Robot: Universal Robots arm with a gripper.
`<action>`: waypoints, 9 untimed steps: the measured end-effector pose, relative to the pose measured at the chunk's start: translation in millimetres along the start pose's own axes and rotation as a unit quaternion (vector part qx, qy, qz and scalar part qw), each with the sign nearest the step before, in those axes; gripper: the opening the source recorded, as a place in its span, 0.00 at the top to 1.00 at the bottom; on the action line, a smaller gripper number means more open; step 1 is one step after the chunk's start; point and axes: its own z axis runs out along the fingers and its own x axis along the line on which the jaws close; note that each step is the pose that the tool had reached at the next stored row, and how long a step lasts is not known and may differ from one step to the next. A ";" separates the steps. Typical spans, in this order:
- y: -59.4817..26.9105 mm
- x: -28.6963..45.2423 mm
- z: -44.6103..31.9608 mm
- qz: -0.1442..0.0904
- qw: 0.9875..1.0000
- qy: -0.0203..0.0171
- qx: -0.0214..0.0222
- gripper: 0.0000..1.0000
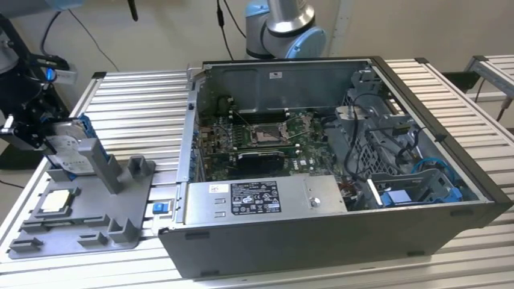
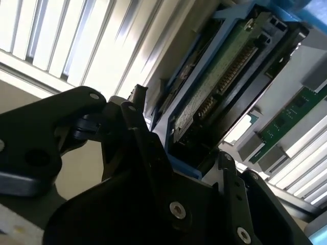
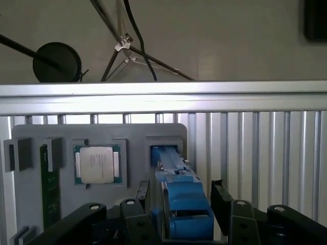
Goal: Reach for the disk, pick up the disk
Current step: 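Pick up the disk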
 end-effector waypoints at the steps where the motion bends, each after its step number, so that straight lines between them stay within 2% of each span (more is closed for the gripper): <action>1: 0.0 0.0 0.4 0.000 1.000 0.000 0.000 0.00; 7: 0.0 0.1 1.7 0.000 1.000 0.000 -0.001 0.00; 8: -0.1 0.1 1.7 0.000 1.000 0.000 -0.001 1.00; 9: 0.0 0.1 1.7 0.000 1.000 0.000 -0.001 1.00</action>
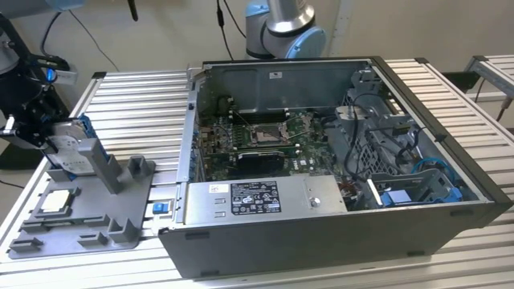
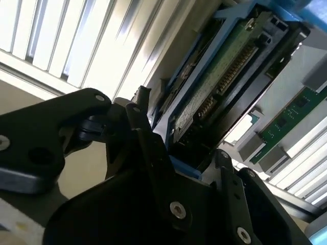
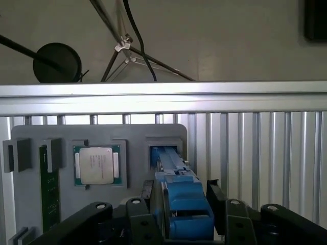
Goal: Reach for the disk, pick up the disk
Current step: 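Pick up the disk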
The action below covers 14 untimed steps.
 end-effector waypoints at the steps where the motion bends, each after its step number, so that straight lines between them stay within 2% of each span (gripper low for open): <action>1: 0.0 0.1 0.0 0.000 1.000 0.000 0.000 1.00; 14: 0.1 -0.1 -1.7 0.000 1.000 0.001 0.000 1.00</action>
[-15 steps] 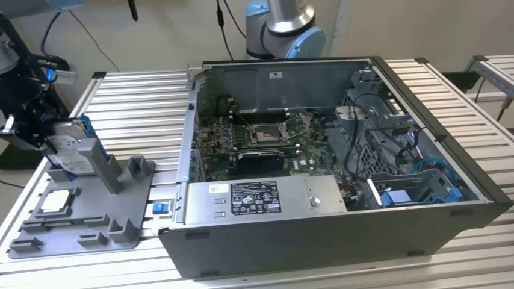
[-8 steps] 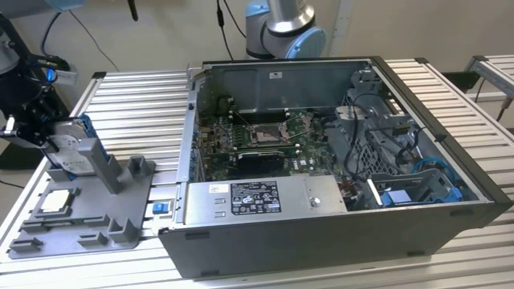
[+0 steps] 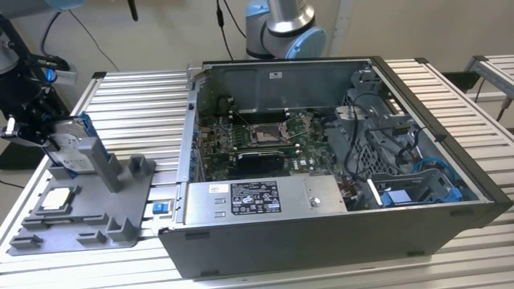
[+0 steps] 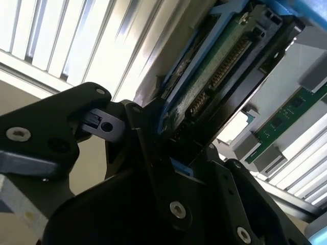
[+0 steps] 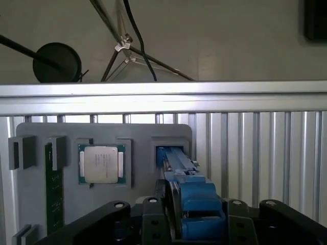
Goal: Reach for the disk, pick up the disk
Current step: 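Pick up the disk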
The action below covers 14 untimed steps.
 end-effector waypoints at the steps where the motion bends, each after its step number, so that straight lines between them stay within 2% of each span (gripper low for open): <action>1: 0.0 0.0 -0.9 0.000 1.000 0.000 0.000 1.00; 5: 0.0 -0.1 -4.7 0.000 1.000 0.000 0.000 1.00; 12: 0.4 0.3 -5.6 -0.002 1.000 0.001 0.000 1.00; 13: 1.0 0.3 -5.6 -0.002 1.000 0.001 0.000 1.00; 14: 1.4 0.4 -5.6 -0.002 1.000 -0.002 0.000 1.00</action>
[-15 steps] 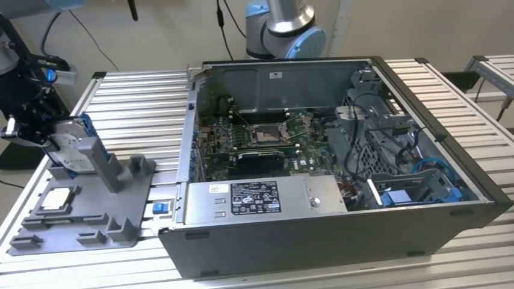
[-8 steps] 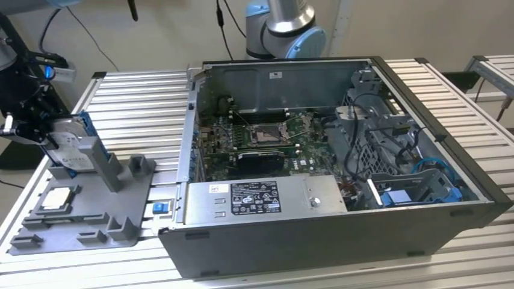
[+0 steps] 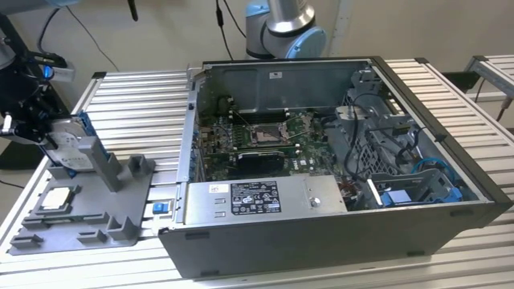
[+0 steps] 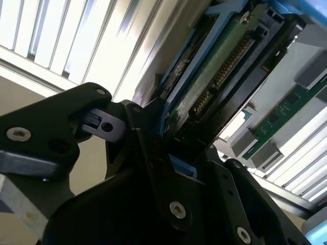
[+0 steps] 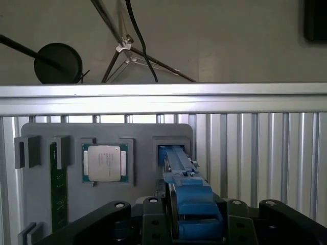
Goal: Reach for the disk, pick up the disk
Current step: 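Pick up the disk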
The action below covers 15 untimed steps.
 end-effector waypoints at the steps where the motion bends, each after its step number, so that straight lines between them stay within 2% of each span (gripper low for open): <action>1: 0.4 0.0 0.0 0.000 1.000 -0.005 0.000 1.00; 2: 0.7 0.0 -0.4 0.000 1.000 -0.007 0.000 1.00; 15: 4.9 0.1 -15.4 0.000 1.000 -0.007 0.001 1.00</action>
